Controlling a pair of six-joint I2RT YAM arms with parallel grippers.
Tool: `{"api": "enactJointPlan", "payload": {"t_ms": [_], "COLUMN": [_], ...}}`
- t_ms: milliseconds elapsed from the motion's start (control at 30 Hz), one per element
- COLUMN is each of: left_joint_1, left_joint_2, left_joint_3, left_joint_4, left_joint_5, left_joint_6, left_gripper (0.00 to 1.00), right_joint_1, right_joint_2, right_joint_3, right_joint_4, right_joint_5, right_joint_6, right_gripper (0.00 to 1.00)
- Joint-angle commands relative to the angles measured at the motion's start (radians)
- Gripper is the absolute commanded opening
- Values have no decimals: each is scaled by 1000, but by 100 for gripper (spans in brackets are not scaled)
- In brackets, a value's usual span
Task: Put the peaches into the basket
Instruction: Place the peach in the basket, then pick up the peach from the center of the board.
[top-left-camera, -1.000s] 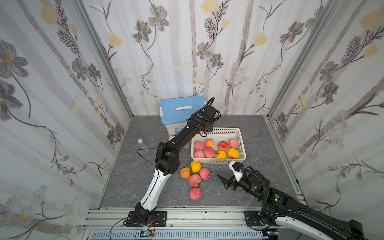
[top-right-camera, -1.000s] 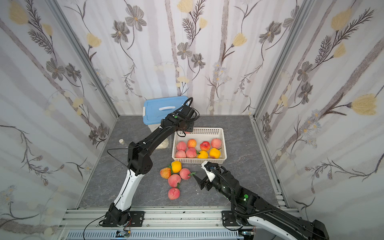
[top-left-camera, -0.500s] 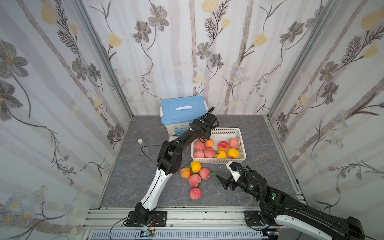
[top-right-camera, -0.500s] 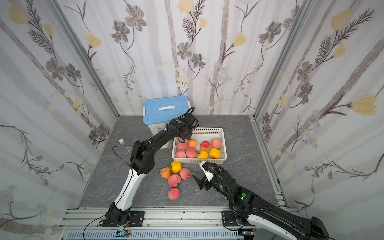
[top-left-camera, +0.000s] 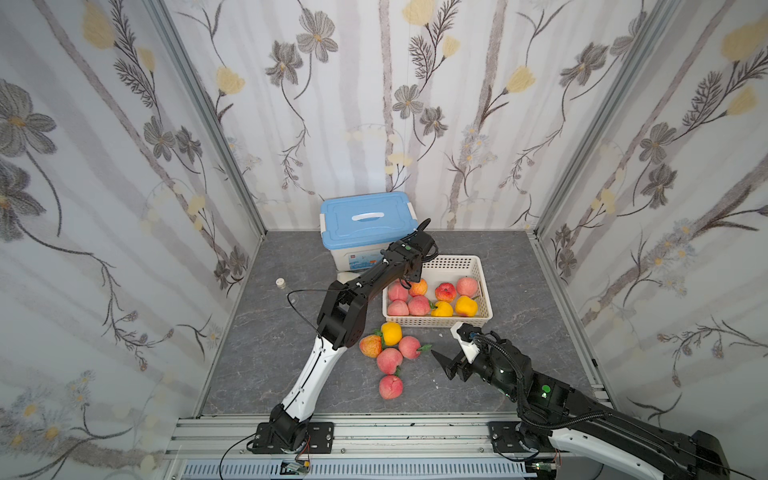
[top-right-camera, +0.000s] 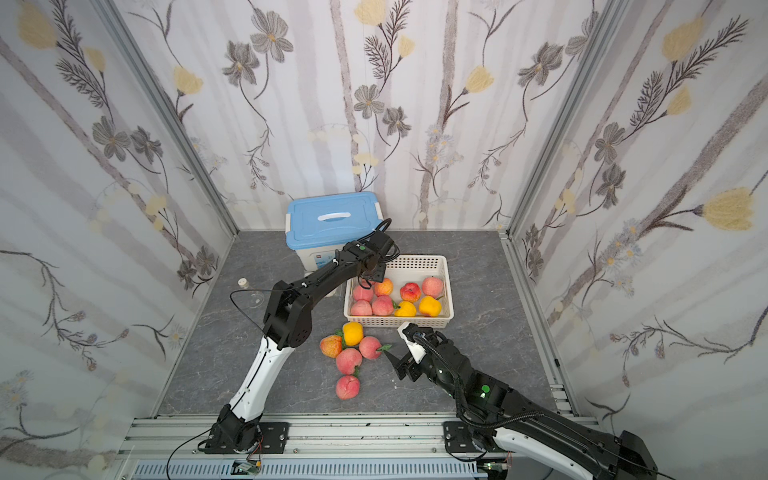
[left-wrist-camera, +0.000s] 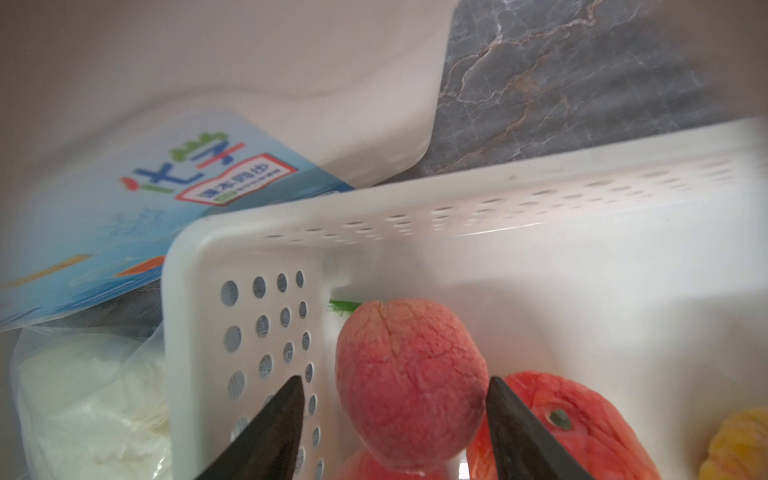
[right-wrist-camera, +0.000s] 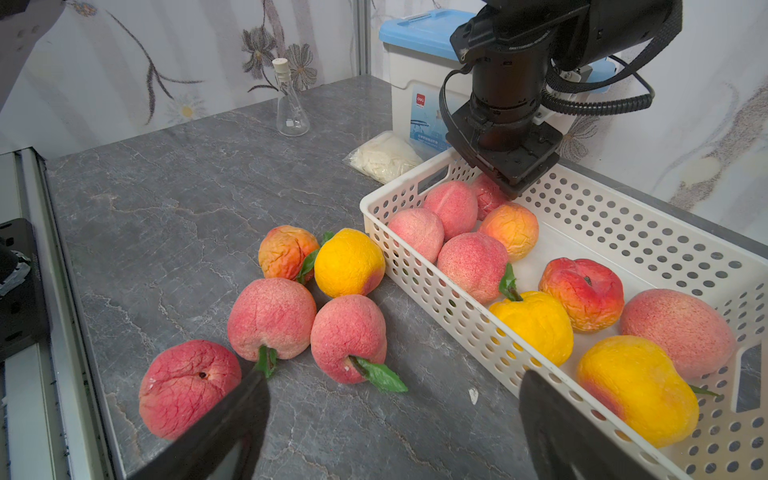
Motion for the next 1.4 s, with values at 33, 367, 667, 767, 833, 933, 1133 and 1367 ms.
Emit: {"api": "enactJointPlan", "payload": {"t_ms": [33,367,667,767,833,933,1133,1367], "left_joint_1": [-3,-95,-106,-103,-94,-79,-77,-74], "left_joint_2": [-15,-201,-607,-735,-816,-908,-1062,-1261], "left_joint_3": [-1,-73,-667,-893,-1039,-1212,-1467,-1643], "left_joint_4": [12,2,369,521,633,774,956,1006], "left_joint_5": [-25,-33,71,84,107,150,197,269], "left_joint_6": [13,65,47,69,74,84,109,207], "left_gripper": [72,75,75,75,75,75,79,86], "right_joint_1": [0,-1,-24,-46,-70,-84,-89,-90], "right_joint_2": [8,-1,16,41,73,123,278,459], "right_joint_3": [12,0,3,71,133,209,377,523], "right_joint_4": [46,57,32,-71,-162,-255,-411,-494], "right_joint_5": [-9,28,71,71,59,22,-16,-34], "right_joint_6": [-3,11,88,136,182,241,347,481], "right_gripper": [94,96,97,98,99,98,98,97]}}
